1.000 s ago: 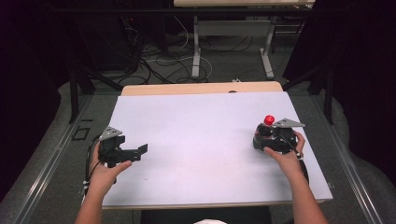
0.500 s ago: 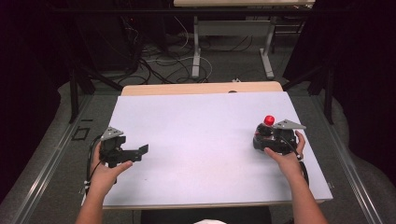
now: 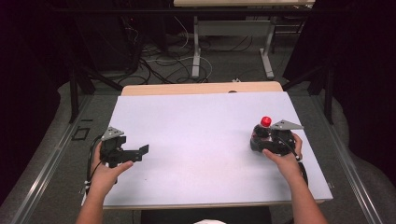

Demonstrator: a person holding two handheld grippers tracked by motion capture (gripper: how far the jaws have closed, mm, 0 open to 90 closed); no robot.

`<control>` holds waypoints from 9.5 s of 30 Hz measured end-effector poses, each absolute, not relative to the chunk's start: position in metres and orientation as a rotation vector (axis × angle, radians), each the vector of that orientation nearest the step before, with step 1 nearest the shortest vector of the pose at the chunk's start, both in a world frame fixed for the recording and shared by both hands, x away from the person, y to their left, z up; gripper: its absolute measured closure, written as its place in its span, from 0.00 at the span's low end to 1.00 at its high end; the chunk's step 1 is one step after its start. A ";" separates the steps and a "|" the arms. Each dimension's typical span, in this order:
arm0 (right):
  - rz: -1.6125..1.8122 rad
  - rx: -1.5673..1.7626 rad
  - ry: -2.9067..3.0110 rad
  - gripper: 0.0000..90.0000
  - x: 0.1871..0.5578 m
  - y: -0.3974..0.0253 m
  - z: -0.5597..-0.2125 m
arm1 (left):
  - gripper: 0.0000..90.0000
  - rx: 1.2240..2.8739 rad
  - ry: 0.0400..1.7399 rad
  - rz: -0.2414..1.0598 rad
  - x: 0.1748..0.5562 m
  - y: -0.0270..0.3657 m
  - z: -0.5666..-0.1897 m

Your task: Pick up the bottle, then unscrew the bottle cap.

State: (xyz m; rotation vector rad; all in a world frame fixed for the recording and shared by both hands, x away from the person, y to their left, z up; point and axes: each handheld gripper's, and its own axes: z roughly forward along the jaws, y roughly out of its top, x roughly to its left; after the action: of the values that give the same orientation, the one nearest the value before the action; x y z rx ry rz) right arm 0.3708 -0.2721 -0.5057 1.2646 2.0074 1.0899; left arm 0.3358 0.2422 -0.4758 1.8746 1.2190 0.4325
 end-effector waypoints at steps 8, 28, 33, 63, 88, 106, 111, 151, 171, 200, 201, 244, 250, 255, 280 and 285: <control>1.127 1.186 2.072 0.34 0.360 -0.248 -0.493 | 0.01 1.884 1.205 0.439 0.335 0.241 -0.475; 1.204 0.955 2.231 0.33 0.332 -0.183 -0.479 | 0.01 1.905 1.105 0.399 0.327 0.215 -0.465; 1.234 0.911 2.268 0.33 0.326 -0.170 -0.480 | 0.01 1.918 1.037 0.371 0.324 0.201 -0.460; 1.245 0.767 2.378 0.34 0.305 -0.131 -0.490 | 0.29 1.979 0.766 0.234 0.317 0.119 -0.415; 1.307 0.749 2.431 0.33 0.304 -0.129 -0.492 | 0.53 2.079 0.578 0.053 0.324 0.062 -0.408; 1.305 0.753 2.450 0.34 0.303 -0.128 -0.494 | 0.68 2.111 0.575 0.093 0.325 0.058 -0.411; 1.290 0.758 2.458 0.34 0.303 -0.127 -0.495 | 0.68 2.112 0.595 0.126 0.322 0.056 -0.412; 1.315 0.757 2.449 0.34 0.303 -0.126 -0.492 | 0.50 2.070 0.593 0.082 0.325 0.067 -0.407; 1.302 0.780 2.441 0.34 0.302 -0.123 -0.491 | 0.68 2.104 0.589 0.144 0.322 0.060 -0.411; 1.315 0.768 2.457 0.34 0.301 -0.124 -0.490 | 0.52 2.080 0.563 0.079 0.324 0.072 -0.404; 1.330 0.762 2.449 0.33 0.301 -0.123 -0.490 | 0.52 2.098 0.524 0.062 0.326 0.074 -0.403; 1.340 0.793 2.423 0.33 0.302 -0.126 -0.491 | 0.56 2.084 0.624 0.129 0.318 0.070 -0.403; 1.344 0.768 2.436 0.33 0.301 -0.125 -0.491 | 0.61 2.102 0.555 0.114 0.322 0.072 -0.408; 1.351 0.740 2.445 0.33 0.299 -0.122 -0.491 | 0.65 2.118 0.480 0.074 0.327 0.072 -0.411; 1.323 0.790 2.418 0.33 0.298 -0.121 -0.492 | 0.64 2.025 0.755 0.222 0.308 0.059 -0.414; 1.329 0.791 2.420 0.34 0.299 -0.122 -0.493 | 0.54 2.011 0.695 0.163 0.314 0.067 -0.409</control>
State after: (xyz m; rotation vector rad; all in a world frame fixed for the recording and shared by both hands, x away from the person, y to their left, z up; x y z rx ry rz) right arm 0.2990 -0.1221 -0.4928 0.7906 2.4200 1.3289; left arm 0.3136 0.0673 -0.4090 2.0110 0.6954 0.1631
